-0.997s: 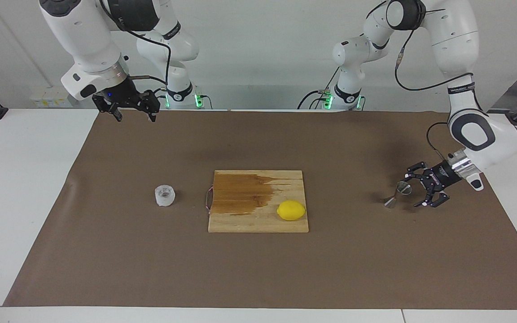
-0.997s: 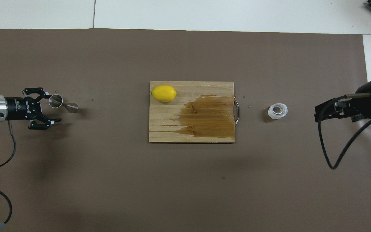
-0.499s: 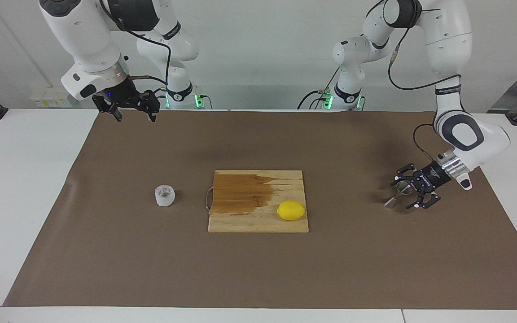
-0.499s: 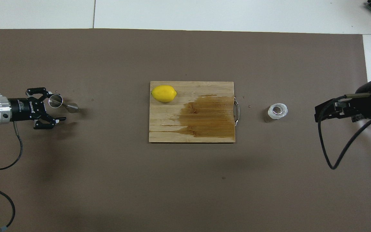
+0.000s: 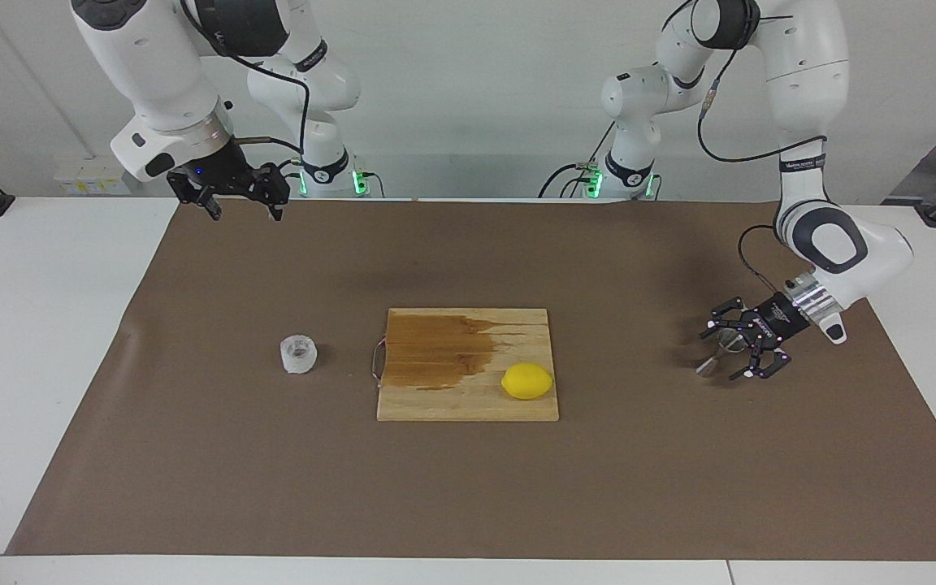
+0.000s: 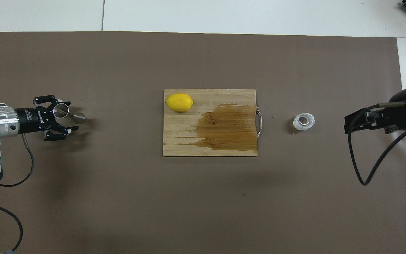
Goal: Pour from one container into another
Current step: 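Close the left gripper around the small metal cup, then lift the metal cup with the left gripper and carry it over the board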
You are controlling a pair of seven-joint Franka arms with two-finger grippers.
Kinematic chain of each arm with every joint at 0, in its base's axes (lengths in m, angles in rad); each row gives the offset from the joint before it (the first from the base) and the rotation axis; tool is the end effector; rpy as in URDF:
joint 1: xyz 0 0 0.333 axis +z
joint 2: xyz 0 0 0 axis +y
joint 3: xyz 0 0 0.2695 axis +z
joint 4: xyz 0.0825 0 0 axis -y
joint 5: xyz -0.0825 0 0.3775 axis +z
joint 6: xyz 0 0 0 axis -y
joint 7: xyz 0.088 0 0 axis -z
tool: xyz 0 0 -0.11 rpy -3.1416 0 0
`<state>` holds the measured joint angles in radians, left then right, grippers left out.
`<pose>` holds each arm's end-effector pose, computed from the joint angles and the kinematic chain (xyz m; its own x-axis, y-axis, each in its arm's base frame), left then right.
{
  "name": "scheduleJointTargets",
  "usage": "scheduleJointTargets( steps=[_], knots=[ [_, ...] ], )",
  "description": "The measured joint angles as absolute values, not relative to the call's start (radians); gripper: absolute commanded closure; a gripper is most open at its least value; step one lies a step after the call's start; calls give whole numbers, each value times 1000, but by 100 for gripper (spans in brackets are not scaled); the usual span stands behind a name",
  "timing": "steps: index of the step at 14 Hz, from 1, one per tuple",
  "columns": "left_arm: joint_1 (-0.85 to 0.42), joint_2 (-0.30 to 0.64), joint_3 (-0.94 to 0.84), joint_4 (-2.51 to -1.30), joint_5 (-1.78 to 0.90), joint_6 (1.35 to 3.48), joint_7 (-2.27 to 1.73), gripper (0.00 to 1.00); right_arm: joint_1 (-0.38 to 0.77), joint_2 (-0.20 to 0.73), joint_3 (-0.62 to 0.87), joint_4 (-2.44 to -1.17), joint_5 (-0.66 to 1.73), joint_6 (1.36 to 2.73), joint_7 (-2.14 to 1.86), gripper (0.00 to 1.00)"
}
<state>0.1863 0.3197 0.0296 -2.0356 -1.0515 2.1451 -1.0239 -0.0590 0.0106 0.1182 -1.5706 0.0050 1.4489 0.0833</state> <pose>0.5625 0.0837 0.2443 -0.2569 0.6359 -0.7278 0.9357 0.3521 -0.0226 0.5354 0.0320 0.5596 0.9910 -0.0238 -0.1319 -0.0234 -0.9997 0.0047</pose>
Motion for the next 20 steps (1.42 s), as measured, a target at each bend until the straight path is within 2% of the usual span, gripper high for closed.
scheduleJointTargets(
  steps=[1,6,11,14,20],
  knots=[
    [186,319,30,-2036,-1058,2147,-1024,100,-59,11,118,-1571,5,1449,83,0],
    [187,298,32,-2038,-1097,2165,-1025,100,-59,11,118,-1571,5,1449,83,0],
    [147,222,23,-2038,-1150,2228,-1129,100,-59,11,118,-1571,5,1449,83,0],
    [31,185,15,-2038,-1223,2340,-1209,100,-59,11,118,-1571,5,1449,83,0],
    [-326,193,6,-1995,-1416,2754,-1421,100,-59,11,118,-1571,5,1449,83,0]
  ],
)
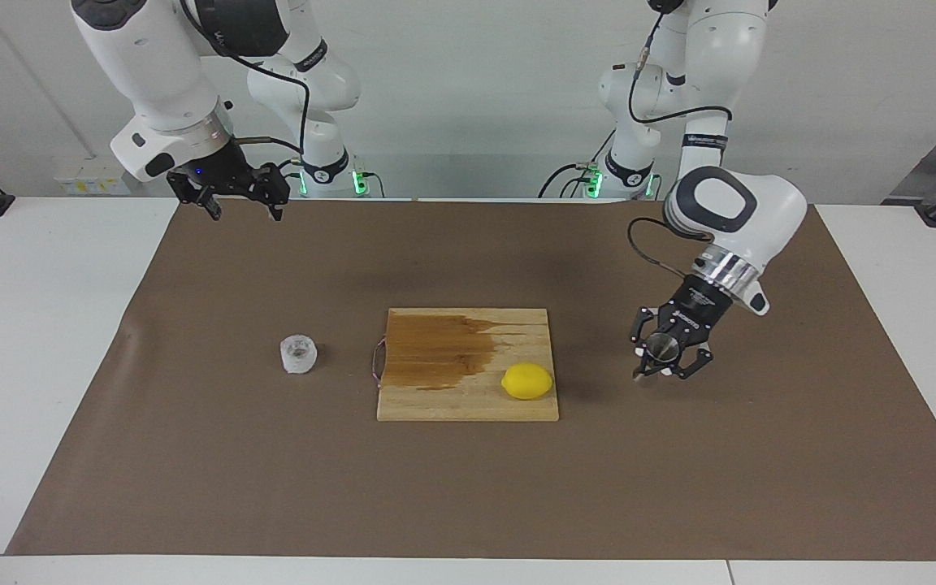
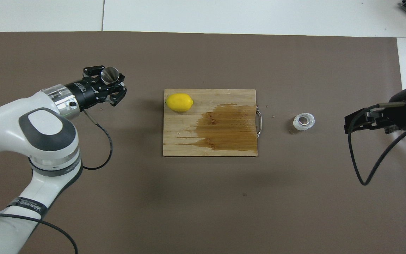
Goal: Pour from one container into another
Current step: 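Lift the metal cup with the left gripper and carry it over the board, then lower the metal cup onto the wooden board beside the lemon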
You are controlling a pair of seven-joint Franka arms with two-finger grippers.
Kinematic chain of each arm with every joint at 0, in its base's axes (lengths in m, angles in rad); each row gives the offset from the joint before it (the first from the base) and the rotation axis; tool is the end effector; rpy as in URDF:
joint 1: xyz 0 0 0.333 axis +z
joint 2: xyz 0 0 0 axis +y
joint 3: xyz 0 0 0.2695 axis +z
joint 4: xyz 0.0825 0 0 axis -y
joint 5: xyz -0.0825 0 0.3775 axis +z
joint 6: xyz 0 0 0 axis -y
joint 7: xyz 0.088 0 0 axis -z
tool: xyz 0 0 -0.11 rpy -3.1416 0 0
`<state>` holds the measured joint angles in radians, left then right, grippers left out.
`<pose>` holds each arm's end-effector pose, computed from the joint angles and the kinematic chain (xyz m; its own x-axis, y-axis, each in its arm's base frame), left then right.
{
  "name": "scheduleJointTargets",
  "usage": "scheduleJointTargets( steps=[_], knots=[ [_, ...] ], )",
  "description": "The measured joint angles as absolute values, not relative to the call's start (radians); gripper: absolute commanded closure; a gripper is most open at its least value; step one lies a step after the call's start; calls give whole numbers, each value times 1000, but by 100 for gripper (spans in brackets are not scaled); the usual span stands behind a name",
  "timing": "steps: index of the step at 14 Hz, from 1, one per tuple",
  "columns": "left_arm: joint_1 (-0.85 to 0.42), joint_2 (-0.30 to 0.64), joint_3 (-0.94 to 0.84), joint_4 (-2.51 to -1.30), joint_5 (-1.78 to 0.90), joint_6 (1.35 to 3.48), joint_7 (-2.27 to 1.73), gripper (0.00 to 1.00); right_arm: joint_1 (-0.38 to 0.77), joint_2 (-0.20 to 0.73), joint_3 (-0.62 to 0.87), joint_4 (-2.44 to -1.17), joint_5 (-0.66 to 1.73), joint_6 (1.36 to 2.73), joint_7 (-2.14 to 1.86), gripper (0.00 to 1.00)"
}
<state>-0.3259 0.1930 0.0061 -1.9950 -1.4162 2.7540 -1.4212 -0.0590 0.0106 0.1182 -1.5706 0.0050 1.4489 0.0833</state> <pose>0.5838 -0.1519 0.3573 -0.3904 0.4344 -0.8117 0.7249 0.6886 0.0198 0.5354 0.0320 0.5596 0.9910 -0.0238 -0.1319 -0.0234 -0.9997 0.0047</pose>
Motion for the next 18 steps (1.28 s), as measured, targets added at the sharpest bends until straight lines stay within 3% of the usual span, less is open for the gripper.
scheduleJointTargets(
  steps=[6,18],
  knots=[
    [-558,271,-24,-1885,-1463,3005,-1728,100,-59,11,118,-1571,5,1449,83,0],
    [-601,328,-86,-1836,-1303,2859,-1619,100,-59,11,118,-1571,5,1449,83,0]
  ],
)
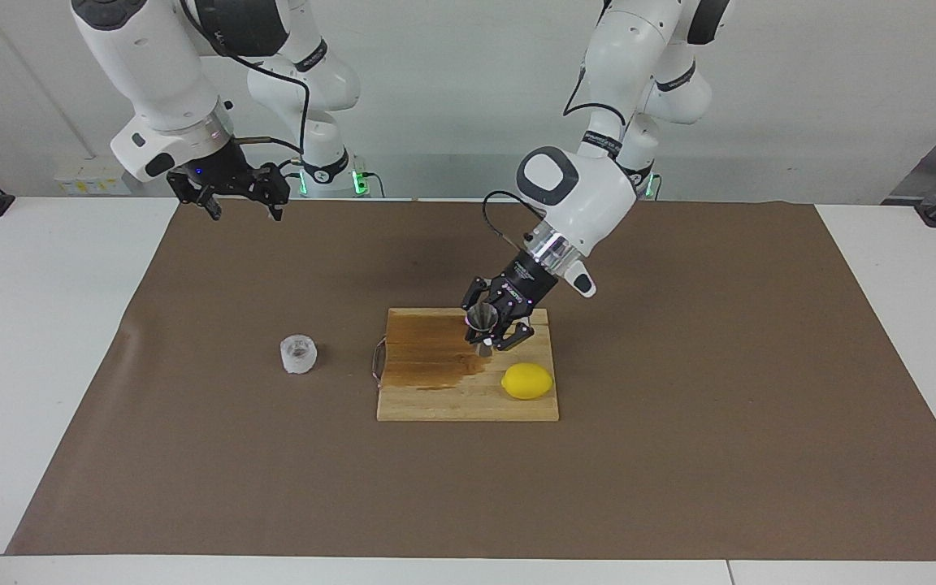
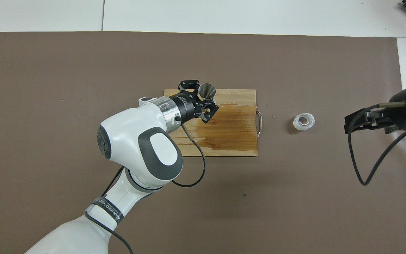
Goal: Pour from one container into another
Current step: 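Lower the metal cup onto the wooden board beside the lemon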
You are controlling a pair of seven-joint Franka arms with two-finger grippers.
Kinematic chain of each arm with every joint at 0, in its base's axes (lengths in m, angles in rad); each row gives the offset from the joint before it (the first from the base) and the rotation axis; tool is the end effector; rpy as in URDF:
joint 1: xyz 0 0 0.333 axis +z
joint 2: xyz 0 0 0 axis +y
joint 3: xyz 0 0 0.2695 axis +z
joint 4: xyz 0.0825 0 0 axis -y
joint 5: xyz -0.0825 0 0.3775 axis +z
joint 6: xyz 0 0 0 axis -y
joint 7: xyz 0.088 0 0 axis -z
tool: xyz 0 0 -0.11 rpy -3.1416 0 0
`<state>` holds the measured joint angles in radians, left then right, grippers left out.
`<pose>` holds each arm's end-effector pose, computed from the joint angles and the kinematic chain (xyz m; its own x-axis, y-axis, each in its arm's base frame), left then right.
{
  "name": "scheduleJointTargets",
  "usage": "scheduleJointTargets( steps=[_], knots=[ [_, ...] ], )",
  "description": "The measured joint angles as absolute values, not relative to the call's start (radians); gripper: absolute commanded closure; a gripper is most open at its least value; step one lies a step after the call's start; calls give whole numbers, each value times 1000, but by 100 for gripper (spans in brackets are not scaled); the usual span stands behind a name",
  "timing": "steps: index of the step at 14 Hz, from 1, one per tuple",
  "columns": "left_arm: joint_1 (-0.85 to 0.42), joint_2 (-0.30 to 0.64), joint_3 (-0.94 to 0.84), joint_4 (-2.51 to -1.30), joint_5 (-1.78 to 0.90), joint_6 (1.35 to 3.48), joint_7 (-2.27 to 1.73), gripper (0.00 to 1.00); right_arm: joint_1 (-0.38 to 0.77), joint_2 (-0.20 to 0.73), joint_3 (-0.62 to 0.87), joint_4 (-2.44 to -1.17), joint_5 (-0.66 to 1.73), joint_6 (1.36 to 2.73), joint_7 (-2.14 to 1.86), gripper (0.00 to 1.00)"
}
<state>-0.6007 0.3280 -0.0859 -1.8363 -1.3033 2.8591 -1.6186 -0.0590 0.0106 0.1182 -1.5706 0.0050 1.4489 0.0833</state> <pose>0.5299 -0.3625 0.3571 -0.3069 0.5036 -0.8076 0.8605 0.5094 -0.0093 0.5354 0.0320 0.5596 0.9910 -0.0238 -0.1319 -0.0234 -0.9997 0.0047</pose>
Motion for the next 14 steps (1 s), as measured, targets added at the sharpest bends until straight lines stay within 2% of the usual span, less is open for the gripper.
scheduleJointTargets(
  steps=[8,14],
  knots=[
    [-632,383,-92,-1836,-1303,2845,-1541,100,-59,11,118,-1571,5,1449,83,0],
    [-556,402,-93,-1800,-1304,2663,-1453,100,-59,11,118,-1571,5,1449,83,0]
  ],
)
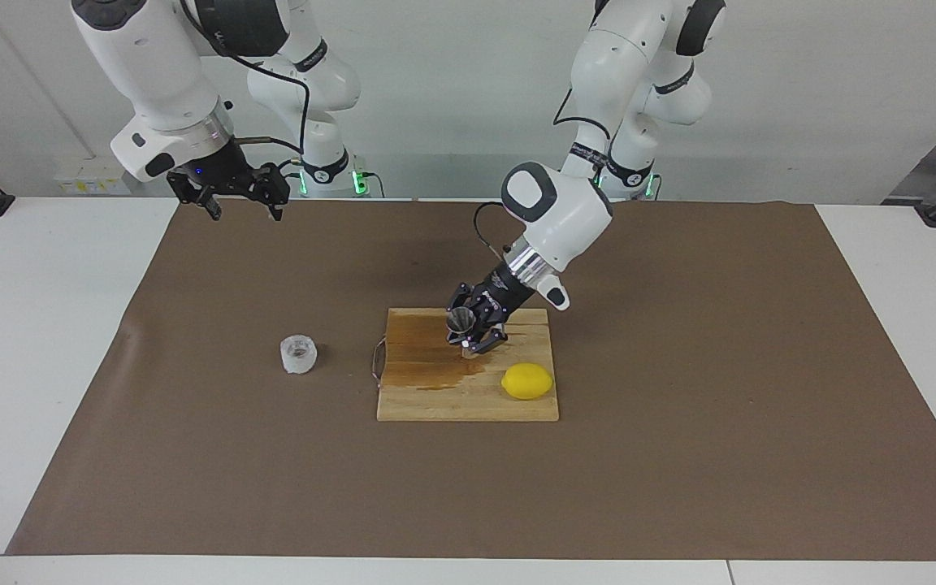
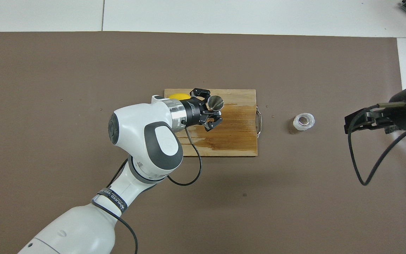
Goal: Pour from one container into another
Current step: 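Lower the metal cup onto the wooden board beside the lemon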
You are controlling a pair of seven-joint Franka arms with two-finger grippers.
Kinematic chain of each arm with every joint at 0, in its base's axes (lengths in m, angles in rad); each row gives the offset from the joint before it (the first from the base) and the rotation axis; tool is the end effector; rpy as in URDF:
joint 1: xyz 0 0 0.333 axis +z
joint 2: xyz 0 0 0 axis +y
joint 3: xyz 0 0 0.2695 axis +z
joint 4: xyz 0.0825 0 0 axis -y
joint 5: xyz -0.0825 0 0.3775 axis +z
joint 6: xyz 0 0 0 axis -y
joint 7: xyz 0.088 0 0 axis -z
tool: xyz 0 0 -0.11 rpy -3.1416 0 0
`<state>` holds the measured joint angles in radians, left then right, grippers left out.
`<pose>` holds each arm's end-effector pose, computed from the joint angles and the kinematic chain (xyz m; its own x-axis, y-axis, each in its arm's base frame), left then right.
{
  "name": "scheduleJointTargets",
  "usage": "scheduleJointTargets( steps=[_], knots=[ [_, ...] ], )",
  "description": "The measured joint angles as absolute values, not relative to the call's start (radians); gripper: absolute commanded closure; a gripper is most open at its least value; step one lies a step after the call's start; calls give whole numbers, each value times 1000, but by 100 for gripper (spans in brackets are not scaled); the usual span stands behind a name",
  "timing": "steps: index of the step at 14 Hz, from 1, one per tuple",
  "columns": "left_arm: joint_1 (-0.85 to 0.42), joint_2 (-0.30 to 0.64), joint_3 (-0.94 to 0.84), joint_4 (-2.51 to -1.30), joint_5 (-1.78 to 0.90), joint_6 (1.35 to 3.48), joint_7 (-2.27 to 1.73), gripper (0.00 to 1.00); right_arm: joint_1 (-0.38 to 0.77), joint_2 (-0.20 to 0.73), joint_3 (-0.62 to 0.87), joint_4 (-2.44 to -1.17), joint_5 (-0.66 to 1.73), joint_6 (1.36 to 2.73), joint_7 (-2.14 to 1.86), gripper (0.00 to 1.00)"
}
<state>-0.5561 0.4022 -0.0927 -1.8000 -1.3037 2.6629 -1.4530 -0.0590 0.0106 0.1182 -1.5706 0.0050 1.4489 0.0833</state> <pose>0.5368 -0.3686 0.3168 -0.2041 0.5694 -0.7963 0.9495 0.3131 -0.0195 0.5354 0.0320 0.5596 0.9910 -0.0238 -0.1319 -0.0234 -0.9997 0.0047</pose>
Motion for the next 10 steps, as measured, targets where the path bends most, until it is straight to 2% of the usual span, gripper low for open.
scheduleJointTargets(
  steps=[4,10],
  knots=[
    [-484,404,-96,-1773,-1329,2510,-1370,100,-59,11,118,-1571,5,1449,83,0],
    [-493,425,-122,-1791,-1630,2518,-1115,100,-59,11,118,-1571,5,1449,83,0]
  ],
)
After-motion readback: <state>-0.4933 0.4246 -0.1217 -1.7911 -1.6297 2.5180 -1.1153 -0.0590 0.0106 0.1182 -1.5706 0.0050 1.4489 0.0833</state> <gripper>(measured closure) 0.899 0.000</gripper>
